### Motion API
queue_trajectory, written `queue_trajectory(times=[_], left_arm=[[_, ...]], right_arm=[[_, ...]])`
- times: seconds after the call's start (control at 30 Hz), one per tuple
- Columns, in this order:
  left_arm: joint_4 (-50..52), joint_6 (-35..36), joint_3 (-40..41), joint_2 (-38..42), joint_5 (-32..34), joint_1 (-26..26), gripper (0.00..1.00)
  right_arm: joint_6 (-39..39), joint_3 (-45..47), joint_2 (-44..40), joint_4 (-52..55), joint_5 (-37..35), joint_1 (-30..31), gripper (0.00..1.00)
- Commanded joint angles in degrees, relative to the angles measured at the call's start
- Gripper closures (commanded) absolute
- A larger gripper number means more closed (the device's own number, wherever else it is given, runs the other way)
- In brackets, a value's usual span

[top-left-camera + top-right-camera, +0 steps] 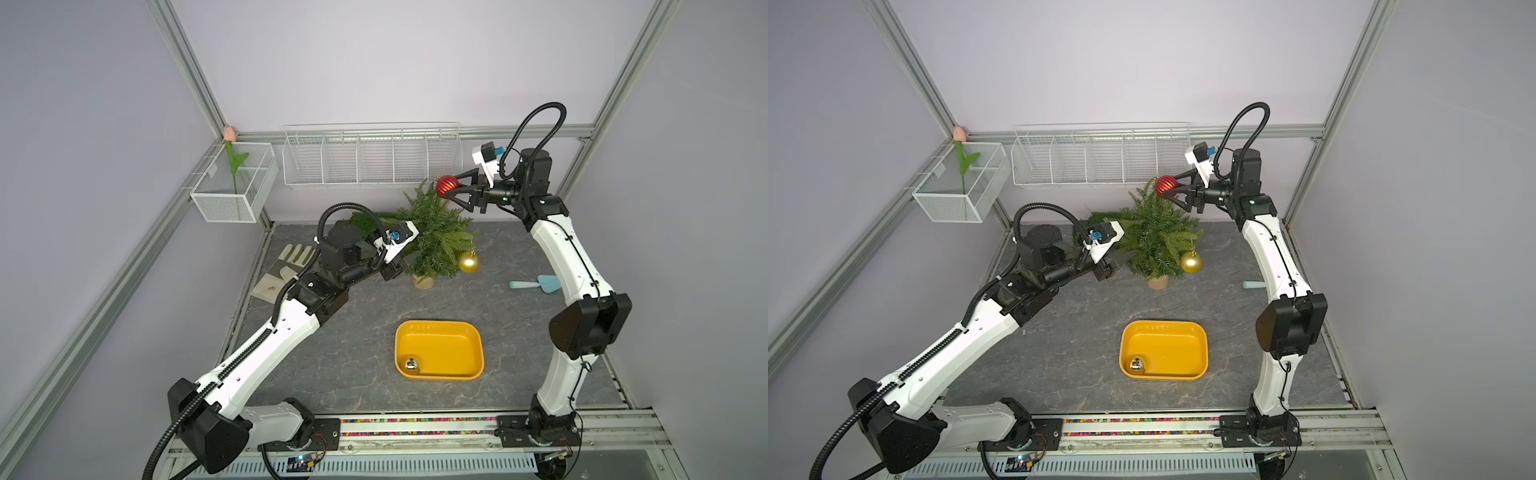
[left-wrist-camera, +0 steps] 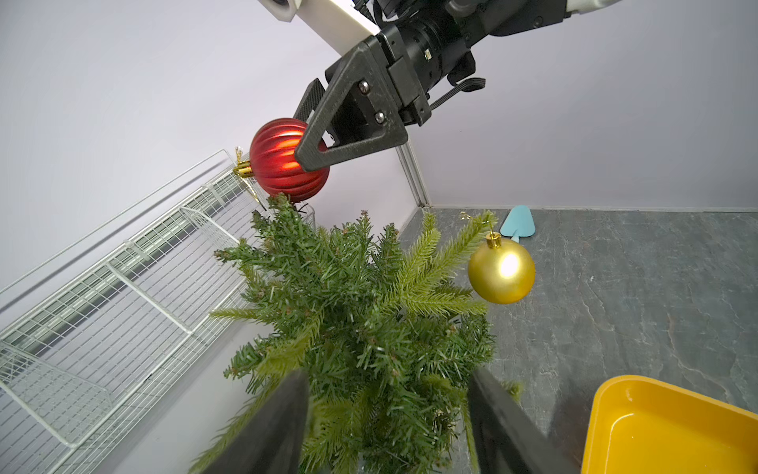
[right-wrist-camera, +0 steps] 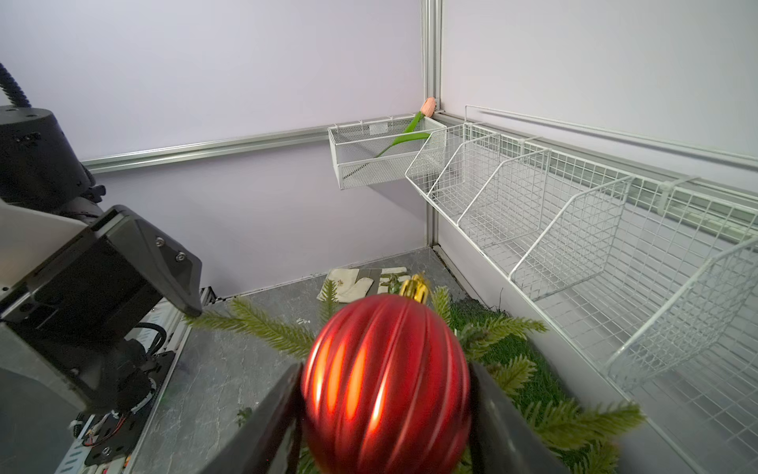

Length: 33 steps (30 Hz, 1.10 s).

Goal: Decorate the small christmas tree with ornaments
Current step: Hang an ornament on the christmas tree.

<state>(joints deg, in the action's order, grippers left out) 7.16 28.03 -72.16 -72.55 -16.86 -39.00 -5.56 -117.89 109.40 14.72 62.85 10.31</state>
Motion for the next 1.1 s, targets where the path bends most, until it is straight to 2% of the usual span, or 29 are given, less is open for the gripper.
queue_trajectory(times=[0.0,0.43,0.87,1.07], left_arm=[[-0.1,-0.2,-1.0,-0.1,0.0,0.0,0.36],[-0.7,-0.4,-1.3,-0.8,-1.1,0.0,0.36],[-0.7,-0.7,-1.5,-0.7,-1.5,0.0,0.36],[-0.8,-0.7,-1.6,-0.8,-1.6,0.0,0.36]], right_arm=[[-1.7,-1.1,-1.1,1.6,0.6,0.2,0.56],[-6.6,2.8,-6.0,6.1,-1.7,-0.5,0.56],[-7.3,5.6,-7.3,6.3,-2.6,-1.2,0.56],[-5.3,3.2,-5.8,4.5,-0.6,-1.2,0.56]])
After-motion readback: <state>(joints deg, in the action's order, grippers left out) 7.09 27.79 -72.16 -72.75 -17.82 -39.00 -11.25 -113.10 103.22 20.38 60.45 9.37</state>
